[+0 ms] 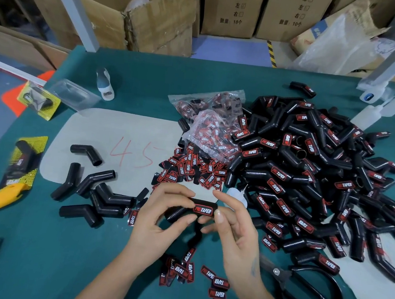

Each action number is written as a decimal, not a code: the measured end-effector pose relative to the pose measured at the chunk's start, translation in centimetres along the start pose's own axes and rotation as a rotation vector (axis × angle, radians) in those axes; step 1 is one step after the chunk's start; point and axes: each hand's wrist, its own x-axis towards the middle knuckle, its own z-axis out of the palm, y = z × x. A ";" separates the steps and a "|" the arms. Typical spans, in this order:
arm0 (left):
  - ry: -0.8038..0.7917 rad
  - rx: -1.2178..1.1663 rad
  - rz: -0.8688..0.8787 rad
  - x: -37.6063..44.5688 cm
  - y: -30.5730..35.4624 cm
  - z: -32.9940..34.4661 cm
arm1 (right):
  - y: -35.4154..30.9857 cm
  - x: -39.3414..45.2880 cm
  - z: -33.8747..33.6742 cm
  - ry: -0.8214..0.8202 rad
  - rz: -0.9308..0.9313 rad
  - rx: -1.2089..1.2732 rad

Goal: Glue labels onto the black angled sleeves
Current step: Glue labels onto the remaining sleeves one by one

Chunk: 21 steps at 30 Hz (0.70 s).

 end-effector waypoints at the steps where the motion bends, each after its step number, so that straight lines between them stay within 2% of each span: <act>1: 0.000 0.011 0.001 -0.1 0.0 0.0 | 0.0 -0.1 0.1 -0.003 0.002 -0.003; 15: 0.049 0.142 0.052 0.0 0.2 0.2 | 0.3 -0.1 0.1 -0.017 -0.007 0.018; 21: 0.047 0.165 0.054 -0.4 0.8 0.9 | 0.1 0.0 0.1 -0.091 0.099 0.041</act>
